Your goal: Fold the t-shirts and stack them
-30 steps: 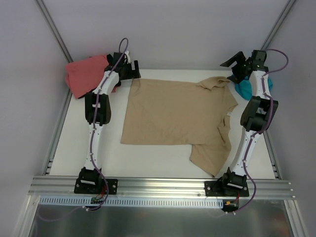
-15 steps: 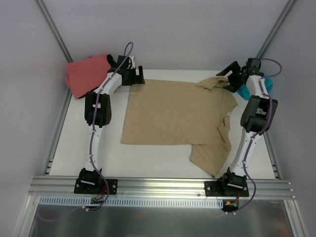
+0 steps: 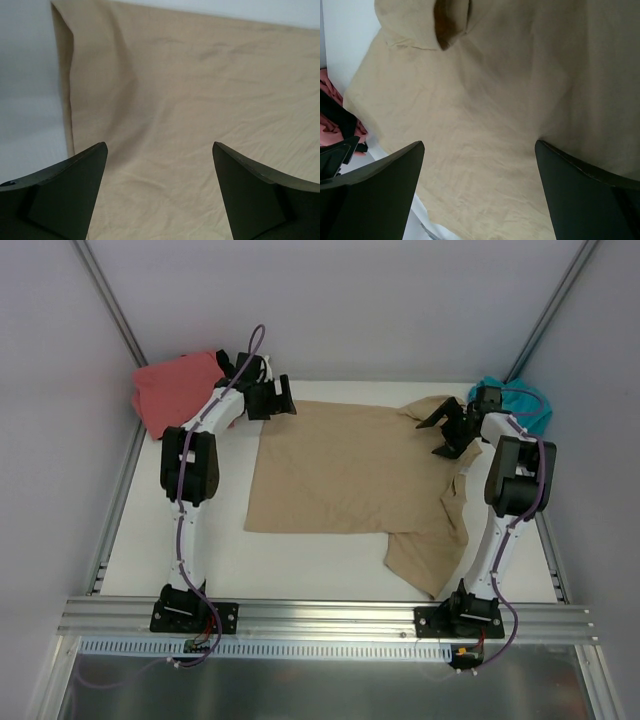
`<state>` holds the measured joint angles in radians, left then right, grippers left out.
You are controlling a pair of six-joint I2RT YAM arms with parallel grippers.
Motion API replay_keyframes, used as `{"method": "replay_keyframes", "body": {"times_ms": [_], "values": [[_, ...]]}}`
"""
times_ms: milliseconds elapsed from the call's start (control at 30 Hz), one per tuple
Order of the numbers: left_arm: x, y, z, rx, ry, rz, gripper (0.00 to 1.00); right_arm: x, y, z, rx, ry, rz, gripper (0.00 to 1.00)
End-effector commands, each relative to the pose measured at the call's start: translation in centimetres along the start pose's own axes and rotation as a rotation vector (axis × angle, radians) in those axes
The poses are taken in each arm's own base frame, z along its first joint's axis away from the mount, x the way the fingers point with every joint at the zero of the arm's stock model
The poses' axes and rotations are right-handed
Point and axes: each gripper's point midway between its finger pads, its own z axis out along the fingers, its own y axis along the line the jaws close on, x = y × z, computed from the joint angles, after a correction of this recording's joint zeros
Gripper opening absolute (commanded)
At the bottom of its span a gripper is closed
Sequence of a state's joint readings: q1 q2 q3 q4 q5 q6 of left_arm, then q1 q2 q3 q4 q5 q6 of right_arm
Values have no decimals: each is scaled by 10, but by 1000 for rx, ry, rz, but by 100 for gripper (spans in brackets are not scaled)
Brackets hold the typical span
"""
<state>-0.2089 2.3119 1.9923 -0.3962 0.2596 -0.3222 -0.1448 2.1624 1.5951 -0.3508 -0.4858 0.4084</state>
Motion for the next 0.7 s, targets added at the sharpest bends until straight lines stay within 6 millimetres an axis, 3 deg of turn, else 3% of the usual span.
{"method": "replay_keyframes", "body": {"times_ms": [0,233,667], "values": [[3,-21,-12,29,9,-25,88,-3,4,-16,0,-43,-44,100],[33,-26,1,-2,81,-41,86,-1,0,-14,10,-40,-43,100],[67,-2,-2,-123,166,-71,85,8,-7,-19,21,-29,-49,99]]}}
